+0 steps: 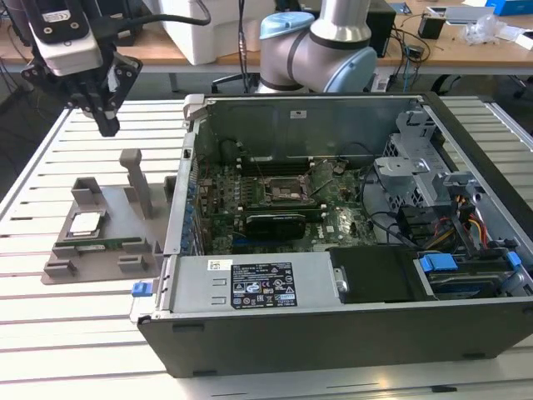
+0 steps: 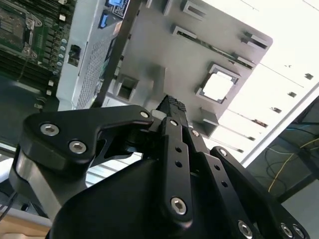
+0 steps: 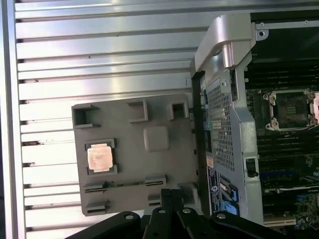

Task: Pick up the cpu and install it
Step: 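Reach for the cpu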

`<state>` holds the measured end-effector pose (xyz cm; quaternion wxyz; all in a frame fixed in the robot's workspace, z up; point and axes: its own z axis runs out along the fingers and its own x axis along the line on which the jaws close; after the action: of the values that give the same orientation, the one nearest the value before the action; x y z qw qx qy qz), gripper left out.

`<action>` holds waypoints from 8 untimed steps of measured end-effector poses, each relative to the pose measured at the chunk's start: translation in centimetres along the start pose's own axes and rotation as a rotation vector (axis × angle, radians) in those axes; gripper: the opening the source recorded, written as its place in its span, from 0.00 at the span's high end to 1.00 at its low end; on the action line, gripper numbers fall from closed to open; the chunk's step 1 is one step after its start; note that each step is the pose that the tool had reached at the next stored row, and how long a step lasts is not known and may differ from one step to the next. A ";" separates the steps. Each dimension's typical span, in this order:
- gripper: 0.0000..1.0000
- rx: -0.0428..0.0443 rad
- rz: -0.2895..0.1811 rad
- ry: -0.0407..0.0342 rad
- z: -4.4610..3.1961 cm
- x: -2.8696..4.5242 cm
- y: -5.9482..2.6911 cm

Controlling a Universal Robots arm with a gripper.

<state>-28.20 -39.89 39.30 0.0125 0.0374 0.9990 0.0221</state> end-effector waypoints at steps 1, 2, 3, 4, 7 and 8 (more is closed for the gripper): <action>0.89 0.0000 0.000 0.0000 -0.01 0.33 -0.03; 0.89 -0.0001 0.000 0.0000 -0.01 0.55 -0.04; 0.89 0.0000 0.000 0.0000 -0.03 1.02 -0.08; 0.89 0.0000 0.000 0.0000 -0.03 1.25 -0.09; 0.89 0.0001 0.000 0.0000 -0.05 2.34 -0.17; 0.89 0.0000 0.000 0.0000 -0.06 2.61 -0.19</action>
<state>-30.82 -39.88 39.29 0.0125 0.0374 0.9990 0.0221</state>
